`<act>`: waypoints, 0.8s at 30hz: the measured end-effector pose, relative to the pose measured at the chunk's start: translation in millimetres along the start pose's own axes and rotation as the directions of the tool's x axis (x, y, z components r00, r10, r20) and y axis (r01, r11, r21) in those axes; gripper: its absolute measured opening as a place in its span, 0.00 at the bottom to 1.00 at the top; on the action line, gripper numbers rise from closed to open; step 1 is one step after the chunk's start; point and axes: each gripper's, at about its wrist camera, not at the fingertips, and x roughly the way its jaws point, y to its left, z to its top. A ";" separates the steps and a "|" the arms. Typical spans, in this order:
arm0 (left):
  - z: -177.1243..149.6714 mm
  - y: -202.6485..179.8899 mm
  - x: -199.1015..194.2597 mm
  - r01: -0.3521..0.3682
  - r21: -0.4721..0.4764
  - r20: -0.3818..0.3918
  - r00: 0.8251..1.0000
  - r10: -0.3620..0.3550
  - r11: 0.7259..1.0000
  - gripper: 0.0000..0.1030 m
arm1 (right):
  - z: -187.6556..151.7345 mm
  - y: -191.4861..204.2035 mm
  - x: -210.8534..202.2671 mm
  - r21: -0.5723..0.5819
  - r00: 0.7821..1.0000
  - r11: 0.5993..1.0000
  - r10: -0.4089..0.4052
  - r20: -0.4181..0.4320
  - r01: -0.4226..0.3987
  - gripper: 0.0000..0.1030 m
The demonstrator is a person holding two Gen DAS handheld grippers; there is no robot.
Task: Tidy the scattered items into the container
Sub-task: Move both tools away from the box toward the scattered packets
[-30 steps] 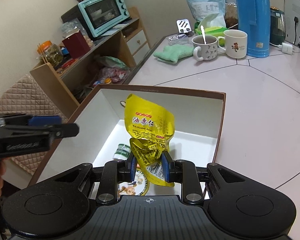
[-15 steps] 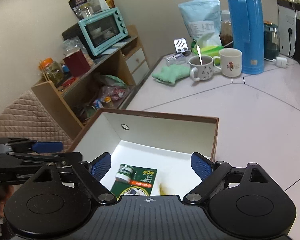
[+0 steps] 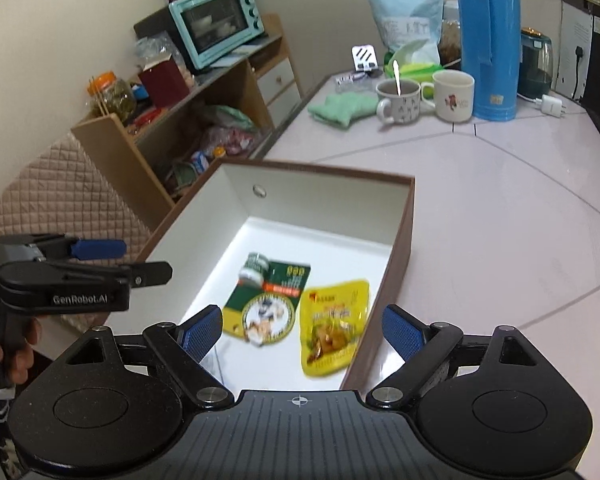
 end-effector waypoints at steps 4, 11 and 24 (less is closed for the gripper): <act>-8.6 -3.4 -11.4 -0.010 -0.010 -0.002 1.000 0.010 1.000 0.70 | -13.3 2.8 -4.5 0.000 1.000 1.000 -0.026 -0.015 0.026 0.87; -22.8 -13.7 -37.7 -0.023 -0.001 0.014 1.000 0.023 1.000 0.78 | -30.1 11.8 -20.8 -0.018 0.999 0.999 -0.036 -0.024 0.035 0.87; -52.6 -35.4 -79.8 -0.037 0.015 0.036 0.999 0.036 0.999 0.79 | -53.6 28.4 -45.8 -0.062 1.000 0.998 -0.017 -0.021 0.016 0.87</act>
